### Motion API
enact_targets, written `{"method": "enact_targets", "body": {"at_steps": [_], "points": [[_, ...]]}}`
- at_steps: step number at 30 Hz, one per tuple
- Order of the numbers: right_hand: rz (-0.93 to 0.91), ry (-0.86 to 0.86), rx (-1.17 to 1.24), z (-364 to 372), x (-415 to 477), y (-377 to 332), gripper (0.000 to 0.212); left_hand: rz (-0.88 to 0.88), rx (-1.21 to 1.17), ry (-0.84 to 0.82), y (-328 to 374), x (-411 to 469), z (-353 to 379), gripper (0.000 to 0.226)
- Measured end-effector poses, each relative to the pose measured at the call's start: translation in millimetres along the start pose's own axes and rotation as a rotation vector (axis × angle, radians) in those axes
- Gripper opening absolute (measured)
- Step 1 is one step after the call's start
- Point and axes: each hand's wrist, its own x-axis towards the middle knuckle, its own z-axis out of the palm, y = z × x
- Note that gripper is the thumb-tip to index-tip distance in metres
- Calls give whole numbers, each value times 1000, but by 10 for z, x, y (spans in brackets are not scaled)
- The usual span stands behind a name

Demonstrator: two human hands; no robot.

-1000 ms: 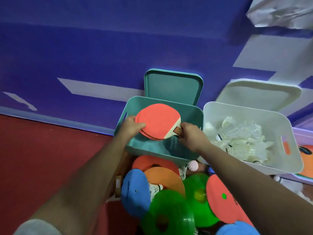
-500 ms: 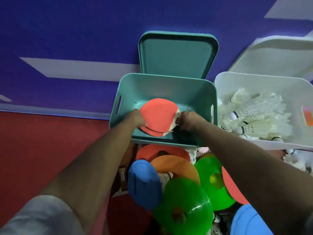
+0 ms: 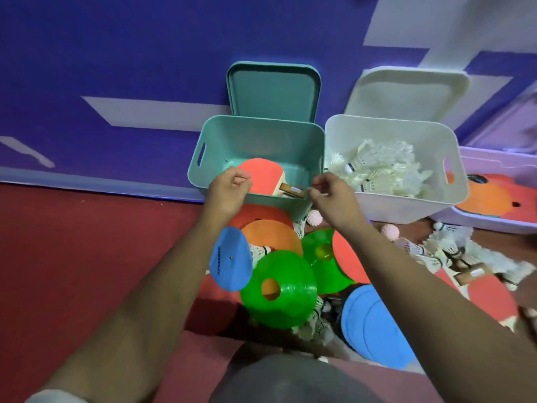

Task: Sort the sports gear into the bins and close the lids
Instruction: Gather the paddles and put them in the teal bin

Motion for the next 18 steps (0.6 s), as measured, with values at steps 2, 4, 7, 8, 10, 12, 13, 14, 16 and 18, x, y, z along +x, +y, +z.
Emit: {"method": "enact_targets", "body": {"at_steps": [2,4,7,8,10,12,13,14,16,18], "points": [[19,14,37,-103,-392,123,11,-13,-86,22,-56,-468,117,20],[32,-12,41,-112,-733,320,10,-39,-117,26,-193,-905,271,18],[29,-81,-47,-22,-1168,649,12,-117,-16,10,-481,-1475,508,18],[57,-112,-52,36,-1272,754,14,-118,52,-6,-590,-1617,583,23],[142,-191,-43,134,-1478,915,22,-114,176,-47,-725,-1891,735,17],[245,-264,-16,245,-1620,1035,40,-98,275,-81,-813,-2045,850,11],[291,-294,5,284,-1664,1062,46,-89,324,-113,-842,-2083,893,21],[338,-316,34,324,-1695,1094,49,-95,365,-149,-850,-2112,925,30],[416,-335,129,371,-1727,1117,42,-107,435,-205,-842,-2139,958,40],[479,-324,257,417,-1723,1152,27,-114,472,-236,-823,-2155,975,45]]}}
